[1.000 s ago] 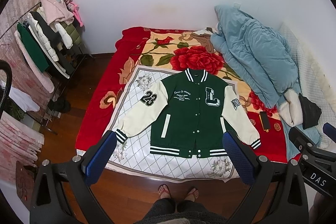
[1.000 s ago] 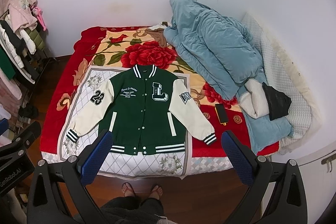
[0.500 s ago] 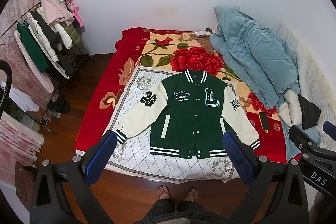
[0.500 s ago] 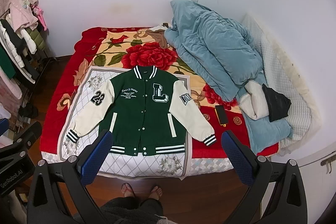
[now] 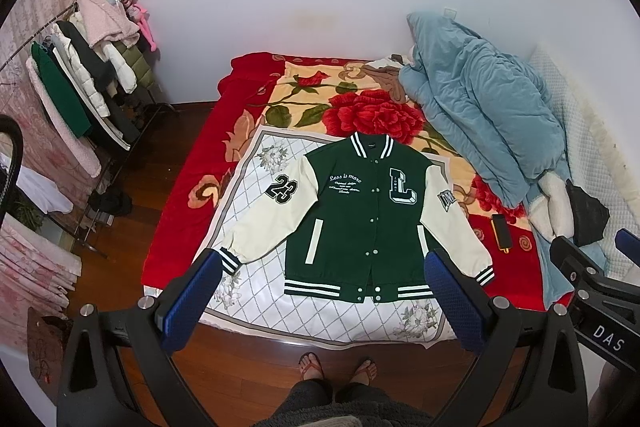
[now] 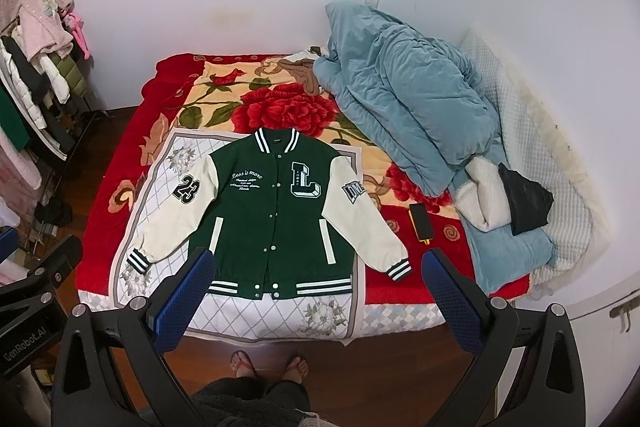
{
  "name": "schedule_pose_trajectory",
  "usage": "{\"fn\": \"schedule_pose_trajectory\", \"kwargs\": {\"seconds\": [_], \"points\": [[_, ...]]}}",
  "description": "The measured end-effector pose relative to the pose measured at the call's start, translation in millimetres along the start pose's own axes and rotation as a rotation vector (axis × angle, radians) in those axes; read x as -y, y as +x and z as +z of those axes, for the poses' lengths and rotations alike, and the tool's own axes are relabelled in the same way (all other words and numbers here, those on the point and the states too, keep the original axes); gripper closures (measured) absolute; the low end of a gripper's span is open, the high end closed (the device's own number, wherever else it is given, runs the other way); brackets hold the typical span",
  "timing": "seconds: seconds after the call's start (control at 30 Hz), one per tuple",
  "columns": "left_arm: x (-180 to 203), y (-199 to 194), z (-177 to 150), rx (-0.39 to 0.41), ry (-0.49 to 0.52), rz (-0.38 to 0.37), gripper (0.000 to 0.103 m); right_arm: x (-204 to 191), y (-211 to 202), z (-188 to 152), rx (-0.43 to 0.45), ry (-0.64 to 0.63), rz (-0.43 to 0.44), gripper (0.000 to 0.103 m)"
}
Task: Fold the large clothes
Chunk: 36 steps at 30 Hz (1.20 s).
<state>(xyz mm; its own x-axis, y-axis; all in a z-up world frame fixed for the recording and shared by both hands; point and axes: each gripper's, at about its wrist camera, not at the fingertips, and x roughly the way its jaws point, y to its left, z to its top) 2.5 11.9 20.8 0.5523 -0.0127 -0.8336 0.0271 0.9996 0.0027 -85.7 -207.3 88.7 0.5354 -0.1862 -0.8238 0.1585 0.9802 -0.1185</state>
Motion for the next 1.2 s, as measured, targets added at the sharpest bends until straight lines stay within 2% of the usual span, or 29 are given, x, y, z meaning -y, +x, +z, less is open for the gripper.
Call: {"fn": "schedule_pose_trajectory", "kwargs": {"seconds": [0.8, 0.93, 1.07, 1.2], "points": [[0.2, -1.7, 1.1, 0.005, -0.001, -0.004, 0.000, -2.7, -2.9, -0.4, 0.004, -0.001, -0.004, 0.000], [1.1, 0.0, 6.0, 0.015, 0.002, 0.000, 0.000, -0.9, -2.5, 21.1, -0.017, 0.024, -0.007, 0.000], [7.3, 26.1, 19.0, 0.041, 0.024, 0.043, 0.000, 3.0, 24.8, 30.2, -0.041, 0.068, -0.018, 0.000], [14.6, 85.3, 34.1, 0.062, 0.044, 0.117, 0.000, 20.7, 93.3, 28.6, -0.065, 0.132, -0.040, 0.000]]}}
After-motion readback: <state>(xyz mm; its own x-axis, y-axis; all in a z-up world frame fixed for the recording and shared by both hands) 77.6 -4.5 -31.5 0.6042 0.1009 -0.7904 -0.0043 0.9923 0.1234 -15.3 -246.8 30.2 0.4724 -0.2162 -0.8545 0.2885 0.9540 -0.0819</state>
